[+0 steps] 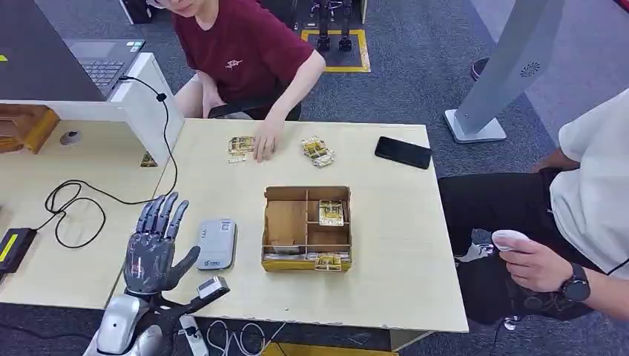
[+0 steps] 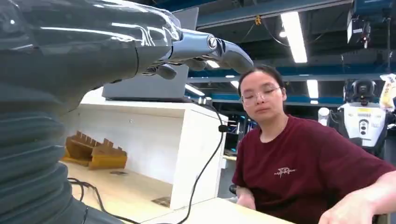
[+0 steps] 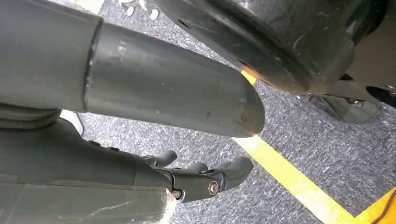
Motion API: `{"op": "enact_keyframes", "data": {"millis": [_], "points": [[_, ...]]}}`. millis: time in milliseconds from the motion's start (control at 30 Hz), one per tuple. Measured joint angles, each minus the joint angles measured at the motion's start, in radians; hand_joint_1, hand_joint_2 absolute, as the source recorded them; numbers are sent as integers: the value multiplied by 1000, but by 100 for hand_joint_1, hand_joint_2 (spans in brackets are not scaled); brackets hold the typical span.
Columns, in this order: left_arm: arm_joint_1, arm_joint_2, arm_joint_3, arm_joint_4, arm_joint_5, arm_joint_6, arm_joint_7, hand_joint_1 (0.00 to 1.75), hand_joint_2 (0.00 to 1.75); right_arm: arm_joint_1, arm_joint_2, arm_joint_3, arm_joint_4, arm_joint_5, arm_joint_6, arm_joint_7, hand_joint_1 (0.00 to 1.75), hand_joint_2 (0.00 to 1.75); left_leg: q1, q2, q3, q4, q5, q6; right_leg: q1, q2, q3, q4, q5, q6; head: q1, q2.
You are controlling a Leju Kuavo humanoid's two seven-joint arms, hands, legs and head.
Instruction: Pass the card to the sensor for recognition and then transmit it.
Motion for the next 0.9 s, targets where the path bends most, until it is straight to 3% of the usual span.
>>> {"op": "enact_keyframes", "data": {"millis": [900], "points": [[-2,-10,0,1,37,0,0,0,175,1,0,0,0,0,0,-9,0,0,0,0,0,0,0,0,0,0,0,0,0,0,0,0]]}}
